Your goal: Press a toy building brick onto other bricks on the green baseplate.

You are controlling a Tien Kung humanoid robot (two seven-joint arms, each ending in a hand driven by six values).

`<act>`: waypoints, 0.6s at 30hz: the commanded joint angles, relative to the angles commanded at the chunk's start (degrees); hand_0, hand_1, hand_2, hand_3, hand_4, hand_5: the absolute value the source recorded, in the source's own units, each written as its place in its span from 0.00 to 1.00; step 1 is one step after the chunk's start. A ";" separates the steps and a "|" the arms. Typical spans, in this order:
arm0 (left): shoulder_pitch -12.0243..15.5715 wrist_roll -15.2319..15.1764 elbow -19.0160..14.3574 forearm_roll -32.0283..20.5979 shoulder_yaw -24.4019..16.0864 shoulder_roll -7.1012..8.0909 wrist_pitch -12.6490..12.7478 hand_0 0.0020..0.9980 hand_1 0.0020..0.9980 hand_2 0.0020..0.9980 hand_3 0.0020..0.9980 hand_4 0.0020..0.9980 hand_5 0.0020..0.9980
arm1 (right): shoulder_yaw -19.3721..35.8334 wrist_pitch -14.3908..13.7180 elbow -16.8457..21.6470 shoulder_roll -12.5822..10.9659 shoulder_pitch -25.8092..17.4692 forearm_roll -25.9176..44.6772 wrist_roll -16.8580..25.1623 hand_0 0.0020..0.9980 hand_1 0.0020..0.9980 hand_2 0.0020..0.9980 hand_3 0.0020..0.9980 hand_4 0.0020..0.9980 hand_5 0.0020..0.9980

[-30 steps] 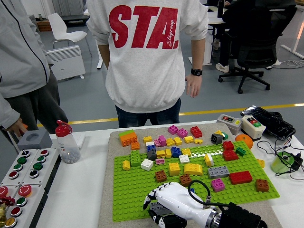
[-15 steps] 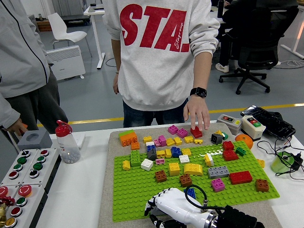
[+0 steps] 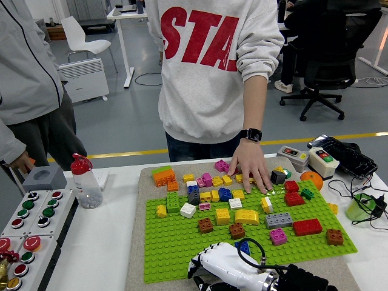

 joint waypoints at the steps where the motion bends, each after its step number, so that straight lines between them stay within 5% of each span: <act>1: 0.00 0.00 0.00 0.03 -0.02 0.00 0.00 0.66 0.68 0.68 0.58 0.29 1.00 | -0.01 0.04 -0.02 -0.01 -0.03 0.01 -0.02 0.65 0.65 0.61 0.57 0.38 0.26; 18: 0.40 0.19 0.00 0.44 -0.21 -0.18 -0.01 0.66 0.69 0.68 0.58 0.29 1.00 | -0.32 0.31 0.66 -0.31 -0.81 -0.24 -0.31 0.63 0.64 0.61 0.57 0.38 0.26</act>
